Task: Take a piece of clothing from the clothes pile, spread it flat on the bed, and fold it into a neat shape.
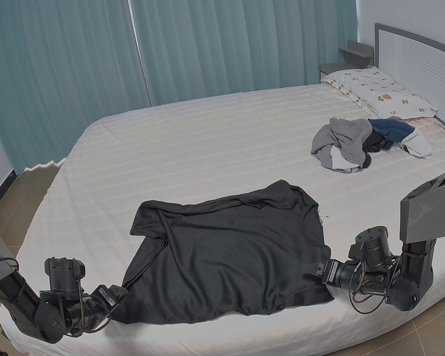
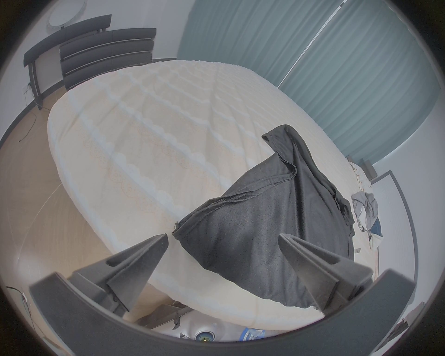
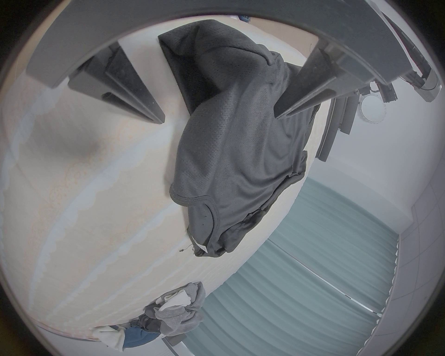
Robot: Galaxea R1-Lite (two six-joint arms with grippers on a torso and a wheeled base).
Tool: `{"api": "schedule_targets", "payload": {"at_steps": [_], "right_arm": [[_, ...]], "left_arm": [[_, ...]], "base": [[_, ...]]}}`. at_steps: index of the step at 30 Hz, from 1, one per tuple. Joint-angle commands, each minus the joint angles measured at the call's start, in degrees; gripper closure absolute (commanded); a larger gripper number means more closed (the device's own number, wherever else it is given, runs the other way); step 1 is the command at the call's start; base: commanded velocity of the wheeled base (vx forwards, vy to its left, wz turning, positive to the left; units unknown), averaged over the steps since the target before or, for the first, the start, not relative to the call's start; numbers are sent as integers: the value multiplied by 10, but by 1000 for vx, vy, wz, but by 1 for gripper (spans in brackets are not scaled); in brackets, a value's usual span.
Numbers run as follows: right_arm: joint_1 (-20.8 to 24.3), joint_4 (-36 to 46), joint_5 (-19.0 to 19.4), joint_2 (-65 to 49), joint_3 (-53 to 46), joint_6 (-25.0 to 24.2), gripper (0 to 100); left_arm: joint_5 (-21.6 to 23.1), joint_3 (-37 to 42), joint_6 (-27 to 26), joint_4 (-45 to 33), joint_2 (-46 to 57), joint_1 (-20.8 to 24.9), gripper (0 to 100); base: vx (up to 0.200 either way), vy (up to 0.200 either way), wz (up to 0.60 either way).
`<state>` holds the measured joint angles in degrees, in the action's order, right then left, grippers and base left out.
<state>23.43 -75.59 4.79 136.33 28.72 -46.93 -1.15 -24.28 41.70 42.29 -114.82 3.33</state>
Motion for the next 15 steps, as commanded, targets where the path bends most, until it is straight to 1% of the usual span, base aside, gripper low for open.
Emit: {"api": "schedule_targets", "payload": {"at_steps": [1,15], "right_arm": [[0,-1,0,1,-1,-1,0],[0,-1,0,1,5,0,0]], "left_arm": [[0,1,0,0,-3,0,0],[4,-3,3,2,-8,0,0]], "base": [[0,0,0],[0,0,0]]}}
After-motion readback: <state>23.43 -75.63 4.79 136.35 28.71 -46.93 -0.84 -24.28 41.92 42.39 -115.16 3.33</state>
